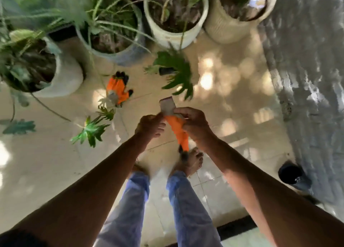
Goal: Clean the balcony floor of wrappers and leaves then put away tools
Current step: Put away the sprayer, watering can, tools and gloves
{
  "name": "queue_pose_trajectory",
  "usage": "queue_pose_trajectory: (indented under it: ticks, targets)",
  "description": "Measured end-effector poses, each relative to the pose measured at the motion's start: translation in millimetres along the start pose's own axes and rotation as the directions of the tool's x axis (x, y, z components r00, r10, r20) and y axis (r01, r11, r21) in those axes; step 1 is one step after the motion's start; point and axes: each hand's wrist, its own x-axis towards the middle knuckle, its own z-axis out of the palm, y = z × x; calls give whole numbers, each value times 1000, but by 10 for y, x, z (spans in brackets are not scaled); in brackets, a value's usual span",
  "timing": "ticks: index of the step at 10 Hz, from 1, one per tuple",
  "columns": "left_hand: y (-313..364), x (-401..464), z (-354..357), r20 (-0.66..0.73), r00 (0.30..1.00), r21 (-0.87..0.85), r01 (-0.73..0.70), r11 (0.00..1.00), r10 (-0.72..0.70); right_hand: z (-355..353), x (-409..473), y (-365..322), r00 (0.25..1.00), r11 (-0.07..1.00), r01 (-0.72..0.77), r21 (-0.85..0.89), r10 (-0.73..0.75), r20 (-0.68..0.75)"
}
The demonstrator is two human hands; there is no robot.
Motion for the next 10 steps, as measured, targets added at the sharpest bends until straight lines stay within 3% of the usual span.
queue_pose_trajectory:
  ticks: [1,2,3,4,5,6,7,8,9,10]
  targets:
    - [-181,-31,-449,-2,999,-171,50,984,-51,655,40,43,999,997,28,-71,-25,40]
    - [-400,-124,-916,-8,999,-307,44,951,-48,1284,1,53,987,999,-35,-6,36,158]
    - [-519,-196,-1421,-75,997,-407,-4,913,-29,1833,-13,-159,969,995,-87,-54,97,227]
    - [-689,-172,-1871,-136,990,-476,-92,875,31,2231,50,-339,981,978,-76,-193,108,159]
    - [-1345,92,-1914,-396,915,-372,-81,925,-79,2544,404,-386,999,922,-7,-388,26,44]
    - [-2075,287,-1703,-430,896,-472,-117,874,-112,2783,777,-300,1000,787,-23,-617,16,-16]
    - [-1671,34,-1792,-486,872,-375,-145,916,-61,2934,1437,-148,996,430,79,-899,6,91]
    - [-1842,524,-1989,-392,920,-378,-179,908,18,2990,2015,223,974,177,201,-963,64,215]
    - [-1879,904,-2040,-228,972,-498,-162,852,52,3088,2454,478,925,-1,379,-925,-5,379]
    - [-1972,1242,-2071,-231,971,-568,-185,802,60,2873,3611,1315,903,9,403,-915,-166,396]
